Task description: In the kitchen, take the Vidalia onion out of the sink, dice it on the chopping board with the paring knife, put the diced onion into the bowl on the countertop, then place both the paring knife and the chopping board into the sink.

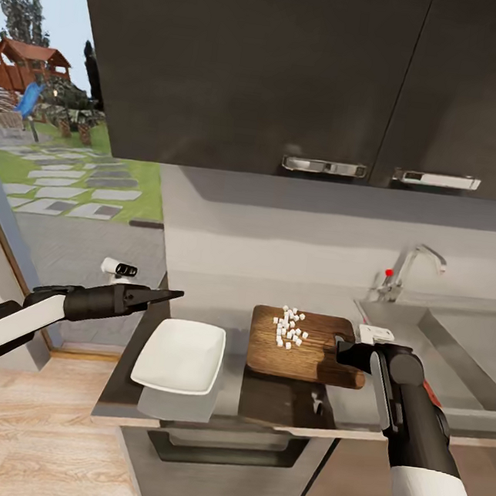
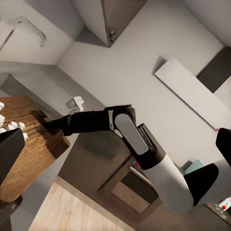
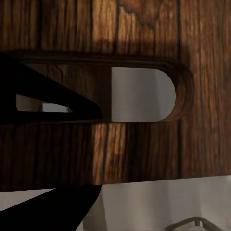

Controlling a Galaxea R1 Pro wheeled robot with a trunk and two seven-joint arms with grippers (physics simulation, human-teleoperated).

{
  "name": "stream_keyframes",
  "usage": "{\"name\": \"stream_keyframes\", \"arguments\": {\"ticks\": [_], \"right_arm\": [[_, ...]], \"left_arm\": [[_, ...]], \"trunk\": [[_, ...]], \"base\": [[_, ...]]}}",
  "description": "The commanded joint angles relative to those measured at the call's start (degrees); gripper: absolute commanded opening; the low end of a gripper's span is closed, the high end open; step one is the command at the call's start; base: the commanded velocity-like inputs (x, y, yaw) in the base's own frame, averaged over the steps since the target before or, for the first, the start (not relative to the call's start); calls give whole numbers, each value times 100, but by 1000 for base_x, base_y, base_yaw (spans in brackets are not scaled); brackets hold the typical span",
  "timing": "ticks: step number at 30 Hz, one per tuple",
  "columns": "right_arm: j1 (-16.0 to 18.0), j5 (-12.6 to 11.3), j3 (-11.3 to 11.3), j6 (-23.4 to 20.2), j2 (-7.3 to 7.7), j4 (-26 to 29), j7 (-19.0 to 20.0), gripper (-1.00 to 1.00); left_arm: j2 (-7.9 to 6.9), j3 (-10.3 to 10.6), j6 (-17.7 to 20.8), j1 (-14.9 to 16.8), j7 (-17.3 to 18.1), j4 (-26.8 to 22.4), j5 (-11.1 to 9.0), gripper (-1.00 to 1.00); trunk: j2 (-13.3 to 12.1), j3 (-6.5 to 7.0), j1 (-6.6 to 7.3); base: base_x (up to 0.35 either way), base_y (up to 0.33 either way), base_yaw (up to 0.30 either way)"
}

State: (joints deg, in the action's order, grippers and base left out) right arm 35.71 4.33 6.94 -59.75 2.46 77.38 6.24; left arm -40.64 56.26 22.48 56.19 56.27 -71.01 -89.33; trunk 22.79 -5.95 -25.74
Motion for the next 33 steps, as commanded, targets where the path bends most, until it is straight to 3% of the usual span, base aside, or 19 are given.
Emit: {"name": "stream_keyframes", "arguments": {"ticks": [1, 11, 33], "right_arm": [[6, 41, 6, -25, 0, 5, 62, -100], [6, 35, 9, -25, 0, 5, 60, -100], [6, 32, 9, -25, 0, -4, 53, -100]], "left_arm": [[-5, 26, 46, 14, 7, 0, -61, 100], [-5, 26, 45, 14, 7, 0, -64, 100], [-5, 26, 45, 14, 8, 0, -62, 100]], "trunk": [[13, -4, -4], [13, 91, -4], [13, 285, -4]], "base": [[0, 0, 0], [0, 0, 46], [0, 0, 138]]}}
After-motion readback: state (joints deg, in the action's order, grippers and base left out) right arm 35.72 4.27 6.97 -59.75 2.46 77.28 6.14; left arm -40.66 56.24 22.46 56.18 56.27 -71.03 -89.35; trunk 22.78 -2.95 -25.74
